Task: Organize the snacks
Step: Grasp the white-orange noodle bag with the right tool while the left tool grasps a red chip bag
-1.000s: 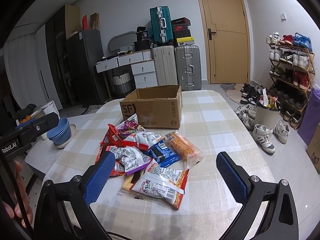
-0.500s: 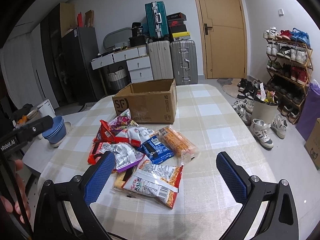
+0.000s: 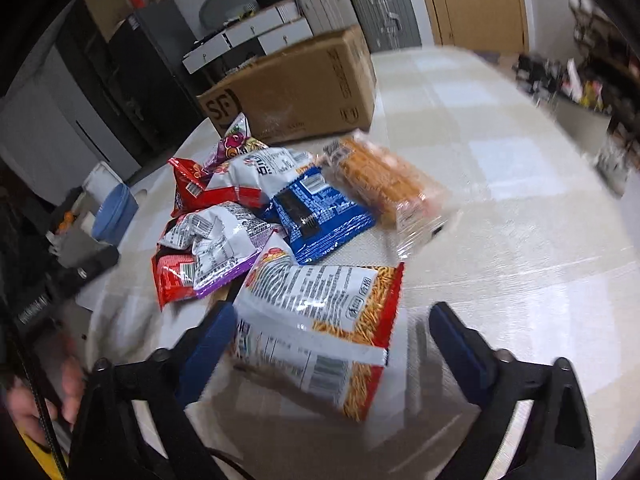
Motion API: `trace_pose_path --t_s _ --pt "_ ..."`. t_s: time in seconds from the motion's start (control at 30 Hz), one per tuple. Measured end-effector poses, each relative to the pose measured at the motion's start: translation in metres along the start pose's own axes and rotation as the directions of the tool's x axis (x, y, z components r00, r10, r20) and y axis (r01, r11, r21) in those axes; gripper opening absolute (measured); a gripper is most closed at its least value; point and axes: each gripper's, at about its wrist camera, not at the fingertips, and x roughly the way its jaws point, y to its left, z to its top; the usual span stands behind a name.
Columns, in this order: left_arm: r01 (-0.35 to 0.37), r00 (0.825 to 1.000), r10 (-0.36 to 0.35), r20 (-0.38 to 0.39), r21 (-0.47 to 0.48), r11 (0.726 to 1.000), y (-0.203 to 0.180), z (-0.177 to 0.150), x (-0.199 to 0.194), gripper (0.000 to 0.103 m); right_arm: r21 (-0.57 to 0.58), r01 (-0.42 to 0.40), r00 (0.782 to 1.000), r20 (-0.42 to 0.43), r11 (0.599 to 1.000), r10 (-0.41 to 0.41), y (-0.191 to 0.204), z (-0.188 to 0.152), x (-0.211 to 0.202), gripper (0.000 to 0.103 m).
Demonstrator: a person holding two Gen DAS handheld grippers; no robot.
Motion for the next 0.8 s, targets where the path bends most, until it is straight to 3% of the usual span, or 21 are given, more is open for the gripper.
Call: trace_pose_path --t_s 0.07,0.2,0.3,0.6,0.7,0.8 --pt "0.014 1.0 -0.015 -0.025 -0.014 1.0 0.003 -0.001 0.015 0.102 0.024 -0.037 0.999 -0.029 0.999 0.038 -0.003 0.003 0.008 0.092" --pt "0.038 0.998 -0.038 -0.057 -0.007 0.999 0.002 -0.004 0.035 0.102 -0.016 -0.022 0.999 -0.035 1.0 0.022 0.004 0.005 0.012 0.09" --pt "0.057 0.995 -0.057 -0.082 -0.002 0.998 -0.001 -0.005 0.045 0.102 -0.028 -0.041 0.999 -0.033 0.999 0.04 0.006 0.005 0.013 0.079" --pt "0.103 0.987 -0.101 -0.127 0.004 0.995 -0.014 -0.009 0.057 0.102 0.021 -0.141 0.99 0.027 0.99 0.141 -0.008 -0.002 0.005 0.063" --pt "0.108 0.983 -0.108 -0.149 -0.006 0.994 -0.019 -0.012 0.06 0.093 0.01 -0.146 0.988 0.043 0.989 0.145 -0.007 -0.006 0.0 0.061" --pt "0.129 0.975 -0.129 -0.178 -0.015 0.992 -0.027 -0.012 0.064 0.092 -0.008 -0.155 0.986 0.062 0.988 0.155 -0.006 -0.01 -0.006 0.058"
